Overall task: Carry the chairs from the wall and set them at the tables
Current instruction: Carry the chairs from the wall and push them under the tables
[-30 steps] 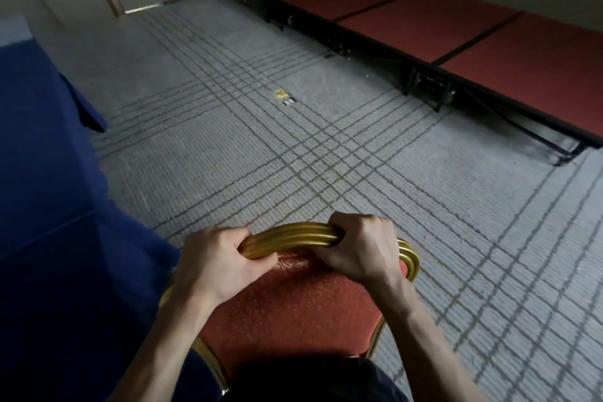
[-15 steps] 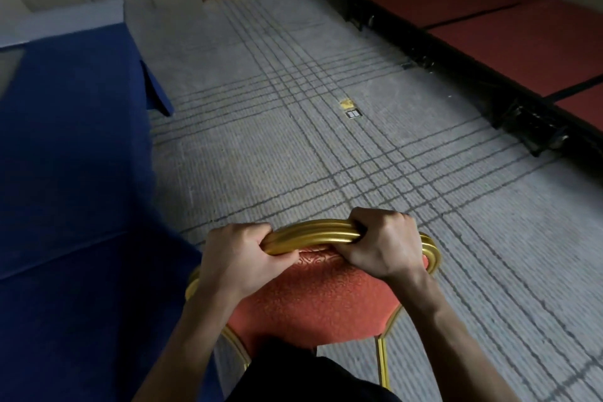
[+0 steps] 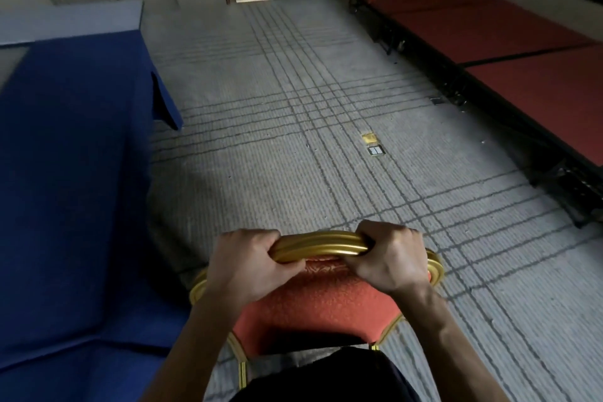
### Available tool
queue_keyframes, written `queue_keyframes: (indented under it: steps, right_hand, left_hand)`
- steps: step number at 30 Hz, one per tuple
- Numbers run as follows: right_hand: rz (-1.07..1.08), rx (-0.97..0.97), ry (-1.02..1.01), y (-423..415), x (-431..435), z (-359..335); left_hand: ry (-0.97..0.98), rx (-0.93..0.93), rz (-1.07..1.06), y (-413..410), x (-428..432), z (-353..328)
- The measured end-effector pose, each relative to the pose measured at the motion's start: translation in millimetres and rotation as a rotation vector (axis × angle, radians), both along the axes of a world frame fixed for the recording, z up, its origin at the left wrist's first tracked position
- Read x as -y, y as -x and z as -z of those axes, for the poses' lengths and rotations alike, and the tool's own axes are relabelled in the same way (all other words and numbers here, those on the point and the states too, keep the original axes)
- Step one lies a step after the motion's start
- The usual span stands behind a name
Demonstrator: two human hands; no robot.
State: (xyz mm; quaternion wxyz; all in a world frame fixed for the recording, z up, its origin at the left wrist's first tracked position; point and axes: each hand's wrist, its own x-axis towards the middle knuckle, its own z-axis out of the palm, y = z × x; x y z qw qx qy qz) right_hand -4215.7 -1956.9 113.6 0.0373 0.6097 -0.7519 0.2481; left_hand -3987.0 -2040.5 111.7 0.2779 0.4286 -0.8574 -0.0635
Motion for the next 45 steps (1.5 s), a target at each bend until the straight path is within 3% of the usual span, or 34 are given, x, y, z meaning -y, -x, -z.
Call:
queue_keyframes:
  steps: [4, 11, 17, 21, 31, 45]
  right_hand:
    - [-0.062, 0.006, 0.000, 17, 74, 2]
    - [-0.232, 0.045, -0.003, 50, 219, 14]
    - [-0.472, 0.072, -0.073, 50, 324, 17]
    - [-0.621, 0.094, 0.036, 34, 384, 10]
    - [-1.011, 0.058, 0.088, -84, 520, 11]
    - [-1.358, 0.069, 0.037, -261, 652, 14]
  left_hand:
    - [-0.034, -0.018, -0.057, 11, 62, -2]
    - [-0.099, 0.123, -0.259, 30, 167, 0]
    - [-0.124, 0.084, -0.458, 31, 210, -2]
    - [-0.096, 0.070, -0.600, 22, 236, -15]
    - [-0.067, -0.085, -0.966, -57, 289, 19]
    - [-0.003, -0.124, -1.243, -181, 369, 30]
